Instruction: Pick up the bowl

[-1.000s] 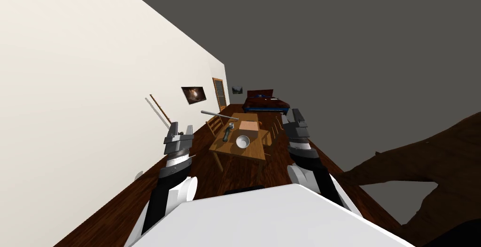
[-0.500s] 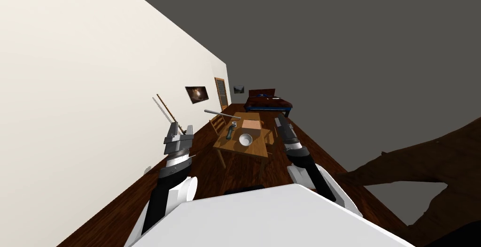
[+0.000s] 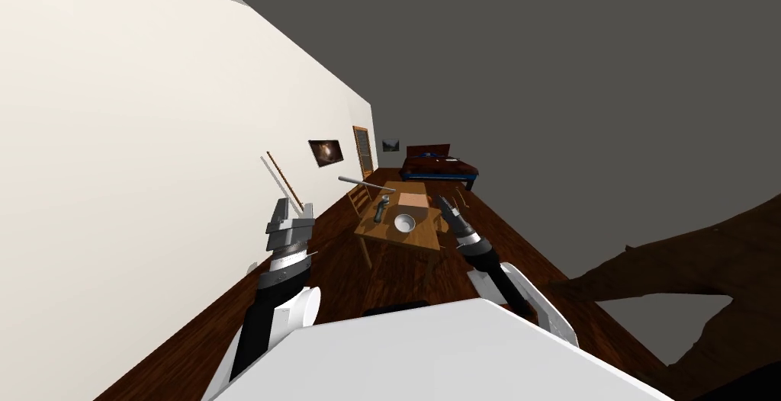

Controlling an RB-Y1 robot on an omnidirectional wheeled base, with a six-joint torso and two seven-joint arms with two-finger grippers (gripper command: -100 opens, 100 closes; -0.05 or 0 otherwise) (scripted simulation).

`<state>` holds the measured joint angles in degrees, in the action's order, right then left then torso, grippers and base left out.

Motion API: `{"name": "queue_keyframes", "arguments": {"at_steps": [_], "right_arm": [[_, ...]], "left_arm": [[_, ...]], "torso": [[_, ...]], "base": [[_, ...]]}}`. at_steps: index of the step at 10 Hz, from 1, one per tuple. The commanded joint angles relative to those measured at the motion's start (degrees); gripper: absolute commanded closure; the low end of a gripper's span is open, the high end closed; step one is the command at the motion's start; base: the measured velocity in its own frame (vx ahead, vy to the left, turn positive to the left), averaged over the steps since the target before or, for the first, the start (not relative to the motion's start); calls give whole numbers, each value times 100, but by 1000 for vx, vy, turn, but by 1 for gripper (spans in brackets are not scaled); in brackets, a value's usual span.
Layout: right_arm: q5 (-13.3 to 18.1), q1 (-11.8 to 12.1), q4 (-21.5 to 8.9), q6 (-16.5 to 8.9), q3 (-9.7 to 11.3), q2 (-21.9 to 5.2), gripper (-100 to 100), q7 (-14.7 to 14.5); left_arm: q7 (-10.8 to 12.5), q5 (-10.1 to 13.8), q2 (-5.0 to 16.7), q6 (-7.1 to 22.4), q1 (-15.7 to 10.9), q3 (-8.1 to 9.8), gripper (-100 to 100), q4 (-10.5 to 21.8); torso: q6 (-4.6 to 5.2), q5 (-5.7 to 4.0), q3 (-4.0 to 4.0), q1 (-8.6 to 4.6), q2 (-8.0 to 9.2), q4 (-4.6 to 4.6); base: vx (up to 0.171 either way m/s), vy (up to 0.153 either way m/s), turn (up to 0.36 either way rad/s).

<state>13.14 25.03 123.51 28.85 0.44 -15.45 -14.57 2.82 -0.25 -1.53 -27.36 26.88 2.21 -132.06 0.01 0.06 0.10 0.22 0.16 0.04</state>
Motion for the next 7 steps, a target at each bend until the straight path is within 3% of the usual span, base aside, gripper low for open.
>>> {"name": "queue_keyframes", "arguments": {"at_steps": [1,4,5,6,7], "right_arm": [[256,-111,-286,67,65,-192,-100,-286],[709,-261,-798,188,172,-540,-100,-730],[716,-261,-818,188,172,-540,-100,-800],[954,-340,-1086,247,226,-715,-100,-1030],[954,-340,-1086,247,226,-715,-100,-1063]], "left_arm": [[0,0,0,0,0,0,0,0],[0,0,0,0,0,0,0,0],[0,0,0,0,0,0,0,0],[0,0,0,0,0,0,0,0],[0,0,0,0,0,0,0,0]], "torso": [[0,0,0,0,0,0],[1,3,6,10,10,2],[-1,2,3,11,6,1],[1,1,1,4,2,1],[0,1,1,3,3,0]], "base": [[-41,78,51],[-69,96,49],[-41,70,21],[-48,77,58],[-42,67,28]]}}
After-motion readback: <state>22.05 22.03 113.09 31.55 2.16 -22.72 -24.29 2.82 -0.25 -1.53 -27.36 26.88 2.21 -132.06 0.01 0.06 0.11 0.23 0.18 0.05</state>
